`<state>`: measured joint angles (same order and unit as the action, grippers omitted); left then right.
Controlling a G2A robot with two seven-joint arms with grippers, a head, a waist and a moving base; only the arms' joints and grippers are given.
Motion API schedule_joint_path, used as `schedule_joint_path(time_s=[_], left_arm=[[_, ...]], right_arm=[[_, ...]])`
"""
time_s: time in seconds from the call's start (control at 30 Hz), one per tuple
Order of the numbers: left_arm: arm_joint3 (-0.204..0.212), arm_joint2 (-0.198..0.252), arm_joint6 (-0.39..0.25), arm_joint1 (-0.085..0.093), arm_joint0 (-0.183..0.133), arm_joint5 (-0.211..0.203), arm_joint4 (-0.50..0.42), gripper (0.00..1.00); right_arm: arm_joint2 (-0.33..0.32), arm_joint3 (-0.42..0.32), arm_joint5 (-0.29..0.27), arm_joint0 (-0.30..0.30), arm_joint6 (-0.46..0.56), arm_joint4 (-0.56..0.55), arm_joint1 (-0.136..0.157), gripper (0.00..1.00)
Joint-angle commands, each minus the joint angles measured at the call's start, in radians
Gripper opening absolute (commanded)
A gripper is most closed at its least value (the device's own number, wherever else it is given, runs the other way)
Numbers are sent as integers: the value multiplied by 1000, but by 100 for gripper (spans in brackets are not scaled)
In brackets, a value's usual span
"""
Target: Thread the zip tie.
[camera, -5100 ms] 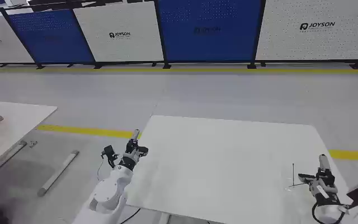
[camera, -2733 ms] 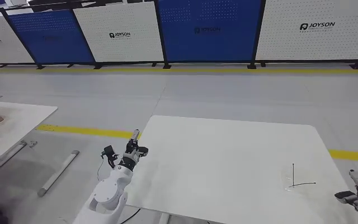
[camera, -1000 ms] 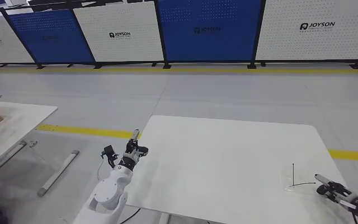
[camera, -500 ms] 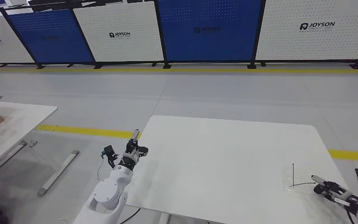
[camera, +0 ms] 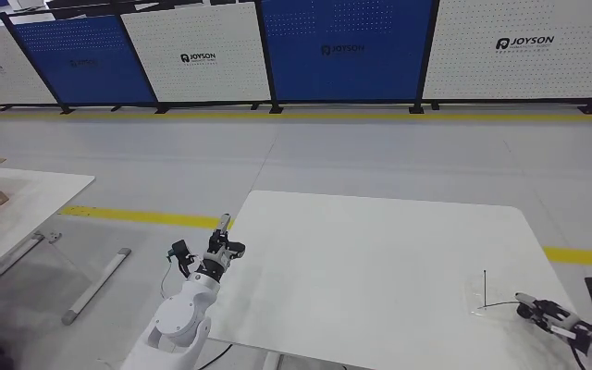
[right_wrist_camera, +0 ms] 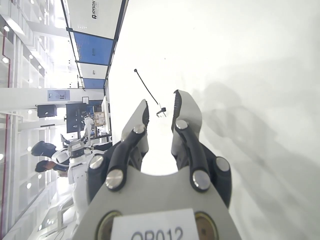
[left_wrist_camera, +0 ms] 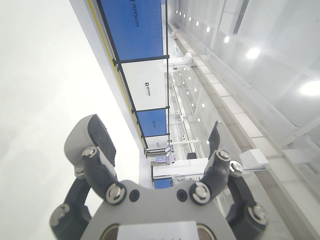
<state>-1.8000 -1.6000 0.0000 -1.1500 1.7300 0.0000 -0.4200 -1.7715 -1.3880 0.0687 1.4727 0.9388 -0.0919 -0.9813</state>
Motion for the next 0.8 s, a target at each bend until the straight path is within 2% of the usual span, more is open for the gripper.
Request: schedule_joint_path(time_s=[0.0, 0.17, 0.5, 0.67, 0.77], left_arm=[[0, 0, 0, 0, 0, 0, 0, 100], [0, 0, 0, 0, 0, 0, 0, 100], [0, 0, 0, 0, 0, 0, 0, 100], [0, 0, 0, 0, 0, 0, 0, 100], [0, 0, 0, 0, 0, 0, 0, 100]], right_arm=[[2, 2, 2, -2, -1, 0, 1, 18], [4, 5, 5, -5, -2, 2, 4, 0], [-18, 11, -22, 4, -4, 63, 9, 0], [-69, 1, -72, 42, 14, 166, 10, 0], [-106, -4, -113, 71, 46, 281, 9, 0]])
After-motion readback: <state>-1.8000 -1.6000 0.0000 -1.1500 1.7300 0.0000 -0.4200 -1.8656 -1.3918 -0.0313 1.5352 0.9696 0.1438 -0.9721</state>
